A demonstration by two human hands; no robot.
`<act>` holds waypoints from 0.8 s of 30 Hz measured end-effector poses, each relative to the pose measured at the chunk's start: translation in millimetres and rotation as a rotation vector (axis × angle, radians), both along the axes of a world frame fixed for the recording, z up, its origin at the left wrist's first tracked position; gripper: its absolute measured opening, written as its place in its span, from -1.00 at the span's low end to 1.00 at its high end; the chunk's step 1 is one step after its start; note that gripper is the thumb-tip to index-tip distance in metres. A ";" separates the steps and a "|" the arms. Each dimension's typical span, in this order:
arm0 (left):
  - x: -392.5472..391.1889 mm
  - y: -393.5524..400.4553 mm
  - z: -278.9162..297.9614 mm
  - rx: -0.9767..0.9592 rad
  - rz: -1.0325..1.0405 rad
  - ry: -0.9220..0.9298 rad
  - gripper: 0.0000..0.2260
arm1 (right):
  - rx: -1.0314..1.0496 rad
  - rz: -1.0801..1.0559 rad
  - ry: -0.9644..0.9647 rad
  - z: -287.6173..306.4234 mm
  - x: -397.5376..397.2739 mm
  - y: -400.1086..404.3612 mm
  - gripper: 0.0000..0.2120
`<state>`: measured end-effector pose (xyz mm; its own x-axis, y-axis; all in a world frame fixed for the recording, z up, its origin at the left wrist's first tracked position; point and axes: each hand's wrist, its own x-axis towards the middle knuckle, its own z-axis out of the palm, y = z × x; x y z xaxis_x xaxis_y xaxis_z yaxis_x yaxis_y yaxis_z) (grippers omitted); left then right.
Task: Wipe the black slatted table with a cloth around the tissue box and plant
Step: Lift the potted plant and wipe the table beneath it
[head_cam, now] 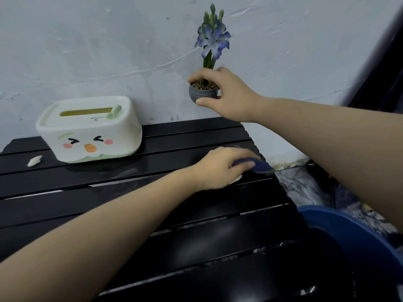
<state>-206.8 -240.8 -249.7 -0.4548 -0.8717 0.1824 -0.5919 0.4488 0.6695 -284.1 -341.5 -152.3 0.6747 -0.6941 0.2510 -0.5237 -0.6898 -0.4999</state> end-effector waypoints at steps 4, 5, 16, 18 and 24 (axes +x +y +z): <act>7.7 37.7 12.4 0.171 -0.122 0.128 -0.77 | 0.049 -0.002 0.035 -8.1 9.0 5.0 -0.58; 9.4 46.6 15.7 0.207 -0.138 0.163 -0.77 | 0.060 0.000 0.039 -11.9 12.3 6.7 -0.58; 116.7 69.7 4.2 -0.116 0.605 -0.080 -0.64 | 0.151 0.016 0.102 -62.4 37.2 21.4 -0.58; 111.4 70.8 -10.8 -0.097 0.629 -0.273 -0.59 | 0.169 0.005 0.088 -66.4 35.6 24.0 -0.56; 65.2 83.3 -8.5 -0.127 0.545 -0.187 -0.65 | 0.218 0.012 0.051 -57.0 19.3 36.0 -0.49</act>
<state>-141.7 -157.4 -258.2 0.0179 -0.9654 0.2603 -0.8626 0.1167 0.4923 -264.9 -305.5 -209.4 0.6910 -0.7202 0.0613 -0.5446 -0.5745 -0.6111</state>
